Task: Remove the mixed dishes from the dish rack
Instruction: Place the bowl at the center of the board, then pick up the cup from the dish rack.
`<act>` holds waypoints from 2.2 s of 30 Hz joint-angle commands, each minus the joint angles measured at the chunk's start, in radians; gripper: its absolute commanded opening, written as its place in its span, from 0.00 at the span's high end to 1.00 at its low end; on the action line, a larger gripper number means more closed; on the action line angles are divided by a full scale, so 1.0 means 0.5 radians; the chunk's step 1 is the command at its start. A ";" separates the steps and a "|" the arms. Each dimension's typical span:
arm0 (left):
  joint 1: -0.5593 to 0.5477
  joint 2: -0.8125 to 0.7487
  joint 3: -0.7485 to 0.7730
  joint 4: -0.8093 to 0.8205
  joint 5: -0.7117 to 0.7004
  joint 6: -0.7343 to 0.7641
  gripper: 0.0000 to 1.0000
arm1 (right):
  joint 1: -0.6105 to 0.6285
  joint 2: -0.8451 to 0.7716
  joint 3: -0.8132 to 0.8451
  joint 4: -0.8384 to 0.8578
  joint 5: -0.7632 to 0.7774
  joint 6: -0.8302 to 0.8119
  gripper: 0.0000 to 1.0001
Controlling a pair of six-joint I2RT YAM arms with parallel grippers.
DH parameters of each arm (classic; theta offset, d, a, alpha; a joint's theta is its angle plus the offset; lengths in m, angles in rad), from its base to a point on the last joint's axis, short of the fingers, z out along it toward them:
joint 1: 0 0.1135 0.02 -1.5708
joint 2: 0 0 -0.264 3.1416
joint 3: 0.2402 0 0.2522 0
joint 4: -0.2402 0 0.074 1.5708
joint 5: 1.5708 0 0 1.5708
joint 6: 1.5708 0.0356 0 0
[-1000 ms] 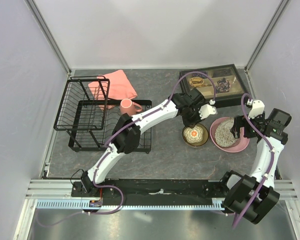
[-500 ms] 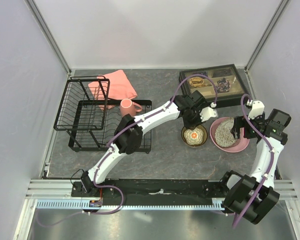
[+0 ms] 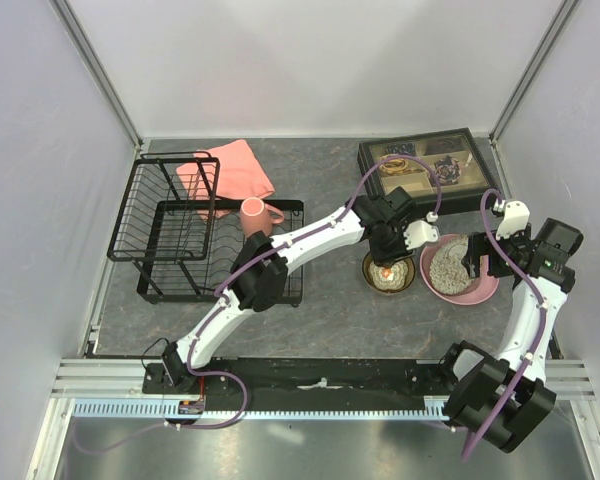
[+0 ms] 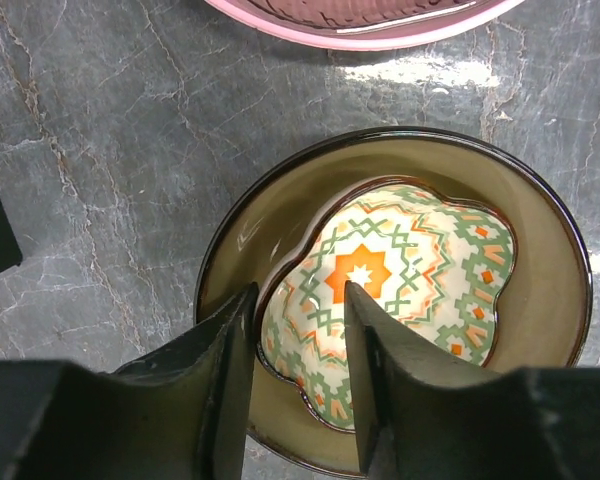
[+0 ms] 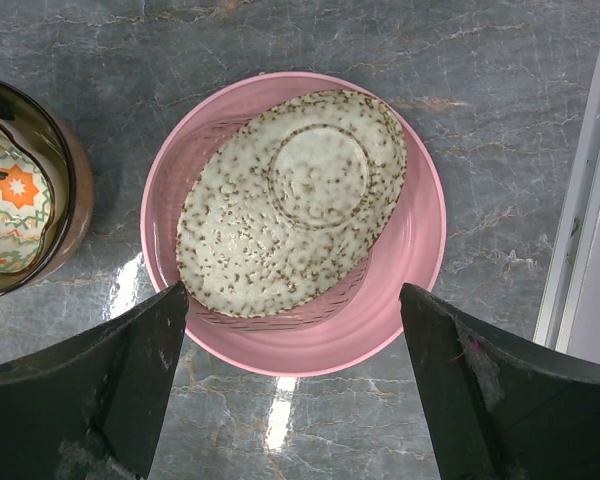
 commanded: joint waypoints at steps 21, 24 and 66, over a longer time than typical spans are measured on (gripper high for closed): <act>-0.026 -0.427 0.045 0.024 -0.238 0.045 0.34 | -0.010 -0.020 -0.001 0.005 -0.026 -0.023 0.05; -0.029 -0.546 -0.025 0.039 -0.274 0.039 0.34 | -0.010 -0.017 -0.001 0.005 -0.023 -0.023 0.05; 0.784 -0.893 -0.737 -0.359 -0.452 1.438 0.24 | -0.013 0.084 -0.004 -0.004 -0.016 -0.047 0.05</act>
